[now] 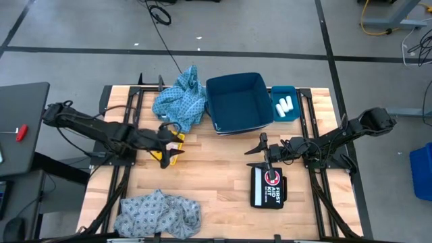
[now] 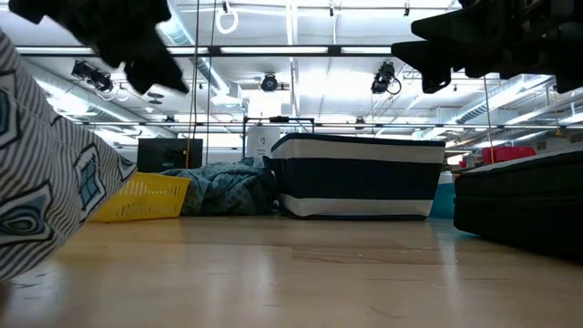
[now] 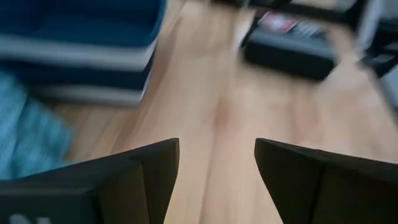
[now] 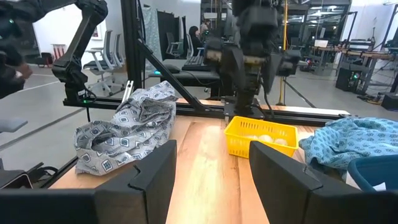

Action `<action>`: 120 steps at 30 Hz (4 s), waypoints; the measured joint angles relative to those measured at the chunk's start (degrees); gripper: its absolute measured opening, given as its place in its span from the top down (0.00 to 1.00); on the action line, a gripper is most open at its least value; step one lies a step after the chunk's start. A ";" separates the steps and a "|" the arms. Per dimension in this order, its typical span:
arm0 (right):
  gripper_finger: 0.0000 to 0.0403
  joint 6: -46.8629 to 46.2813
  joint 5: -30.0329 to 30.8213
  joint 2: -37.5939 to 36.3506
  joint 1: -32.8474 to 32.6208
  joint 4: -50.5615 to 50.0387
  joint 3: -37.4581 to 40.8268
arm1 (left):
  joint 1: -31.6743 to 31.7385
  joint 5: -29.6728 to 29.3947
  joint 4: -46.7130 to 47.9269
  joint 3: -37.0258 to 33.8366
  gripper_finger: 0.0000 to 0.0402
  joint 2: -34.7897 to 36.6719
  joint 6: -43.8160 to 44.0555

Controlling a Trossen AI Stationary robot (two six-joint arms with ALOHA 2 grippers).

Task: Pick & place medical supplies in basket/bin
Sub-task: Put the gray patient gown into the blue laundry organizer

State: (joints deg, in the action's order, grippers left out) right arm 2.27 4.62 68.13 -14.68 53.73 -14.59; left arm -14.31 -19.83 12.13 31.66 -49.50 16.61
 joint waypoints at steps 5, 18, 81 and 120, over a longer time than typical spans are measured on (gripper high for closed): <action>0.48 0.10 0.00 0.00 0.00 0.00 0.00 | 0.00 3.41 -6.96 0.64 0.47 0.00 -4.67; 0.48 -0.13 -0.02 0.00 0.00 -0.02 0.00 | -1.59 18.48 -6.70 0.62 0.46 -2.55 -0.39; 0.45 1.59 10.74 0.18 -5.40 -24.08 -8.87 | -33.00 15.01 13.38 22.93 0.82 -53.86 41.62; 0.45 -2.98 1.45 0.18 -6.40 -24.04 -8.87 | -22.77 -14.78 9.16 22.74 0.88 -13.92 21.89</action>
State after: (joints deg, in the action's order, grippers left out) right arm -0.71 6.07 68.31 -21.07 29.69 -23.46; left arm -37.08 -34.61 21.30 54.40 -63.41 38.50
